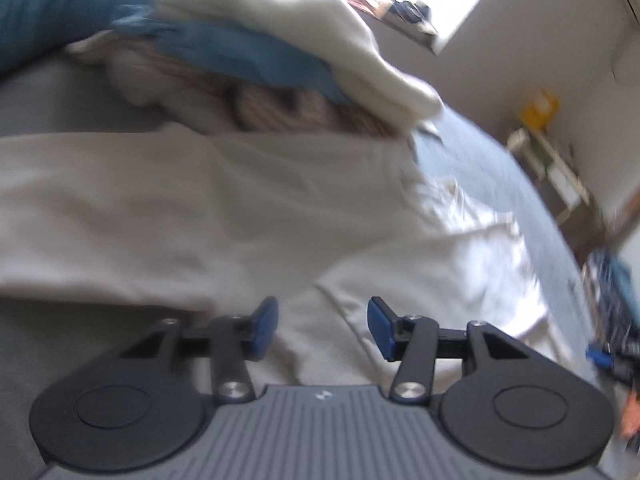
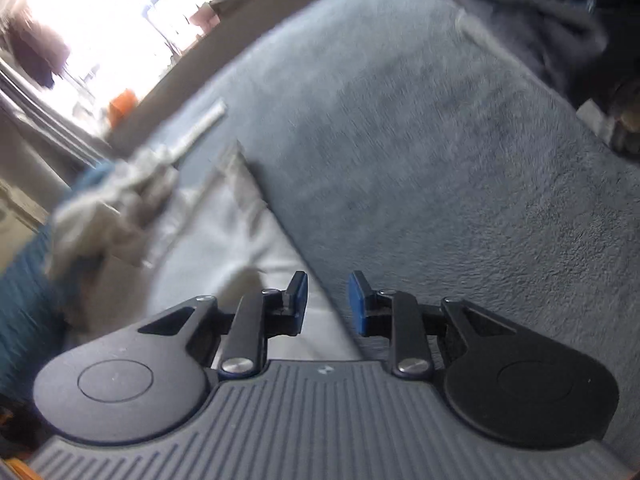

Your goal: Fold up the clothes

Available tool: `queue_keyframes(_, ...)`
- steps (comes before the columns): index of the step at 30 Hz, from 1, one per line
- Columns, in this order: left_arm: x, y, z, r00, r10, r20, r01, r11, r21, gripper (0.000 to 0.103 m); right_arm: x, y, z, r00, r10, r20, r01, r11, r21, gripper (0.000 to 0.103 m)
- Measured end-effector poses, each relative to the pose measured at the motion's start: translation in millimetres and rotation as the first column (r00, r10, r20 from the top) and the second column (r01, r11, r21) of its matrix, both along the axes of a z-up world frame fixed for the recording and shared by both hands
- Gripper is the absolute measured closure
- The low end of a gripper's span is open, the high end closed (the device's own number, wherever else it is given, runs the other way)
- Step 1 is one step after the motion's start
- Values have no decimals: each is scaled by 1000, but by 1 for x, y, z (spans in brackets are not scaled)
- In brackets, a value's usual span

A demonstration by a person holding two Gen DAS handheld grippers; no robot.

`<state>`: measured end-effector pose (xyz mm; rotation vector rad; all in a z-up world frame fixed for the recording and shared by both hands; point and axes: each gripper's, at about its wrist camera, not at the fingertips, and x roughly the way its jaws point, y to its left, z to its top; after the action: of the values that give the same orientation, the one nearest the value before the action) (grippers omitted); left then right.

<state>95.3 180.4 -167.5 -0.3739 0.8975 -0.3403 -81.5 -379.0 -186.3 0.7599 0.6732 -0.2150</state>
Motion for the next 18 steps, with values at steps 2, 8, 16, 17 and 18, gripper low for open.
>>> queue_keyframes(2, -10, 15, 2, 999, 34, -11, -34, 999, -32, 50, -7, 14, 21, 999, 22, 49, -23, 1000, 0, 80)
queue_keyframes(8, -43, 45, -8, 992, 120, -39, -122, 990, -65, 49, 6, 83, 73, 954, 242, 178, -237, 970, -47, 80)
queue_keyframes(16, -64, 91, -13, 958, 286, 13, -285, 958, -35, 43, 86, 201, 44, 881, 463, 97, -447, 883, -144, 80)
queue_keyframes(17, -66, 97, -13, 952, 306, 22, -305, 952, -28, 43, 96, 216, 37, 870, 486, 80, -469, 867, -165, 80)
queue_keyframes(18, -66, 103, -13, 943, 330, 36, -330, 944, -16, 42, 103, 232, 32, 857, 511, 64, -492, 848, -196, 80)
